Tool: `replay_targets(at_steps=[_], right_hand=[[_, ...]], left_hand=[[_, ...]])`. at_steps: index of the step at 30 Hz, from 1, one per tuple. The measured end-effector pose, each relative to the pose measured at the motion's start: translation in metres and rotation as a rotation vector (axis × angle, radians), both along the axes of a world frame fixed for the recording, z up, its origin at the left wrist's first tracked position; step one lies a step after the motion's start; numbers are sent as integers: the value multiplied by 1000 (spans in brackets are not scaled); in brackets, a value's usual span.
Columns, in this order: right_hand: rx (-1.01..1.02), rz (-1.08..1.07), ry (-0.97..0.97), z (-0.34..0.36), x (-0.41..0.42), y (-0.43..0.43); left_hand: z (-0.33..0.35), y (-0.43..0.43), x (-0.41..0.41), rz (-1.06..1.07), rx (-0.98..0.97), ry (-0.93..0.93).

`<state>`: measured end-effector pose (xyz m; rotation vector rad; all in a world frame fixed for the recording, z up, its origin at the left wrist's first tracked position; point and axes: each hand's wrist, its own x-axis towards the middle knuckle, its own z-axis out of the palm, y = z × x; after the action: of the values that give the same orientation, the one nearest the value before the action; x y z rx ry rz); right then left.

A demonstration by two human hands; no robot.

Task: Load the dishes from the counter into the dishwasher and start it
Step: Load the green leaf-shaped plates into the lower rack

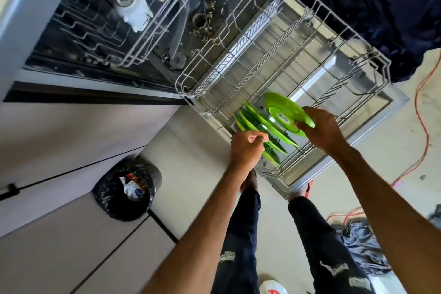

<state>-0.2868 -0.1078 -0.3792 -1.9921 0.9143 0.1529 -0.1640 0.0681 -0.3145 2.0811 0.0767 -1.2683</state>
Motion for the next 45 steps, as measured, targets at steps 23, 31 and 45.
replay_targets(at_steps=[23,31,45], right_hand=[[-79,-84,164,-9,-20,12],[-201,-66,53,21,-8,12],[-69,28,424,-49,7,-1]], left_hand=[[0,8,-10,54,-18,84],[0,7,-11,72,8,121],[-2,21,-10,116,-3,140]])
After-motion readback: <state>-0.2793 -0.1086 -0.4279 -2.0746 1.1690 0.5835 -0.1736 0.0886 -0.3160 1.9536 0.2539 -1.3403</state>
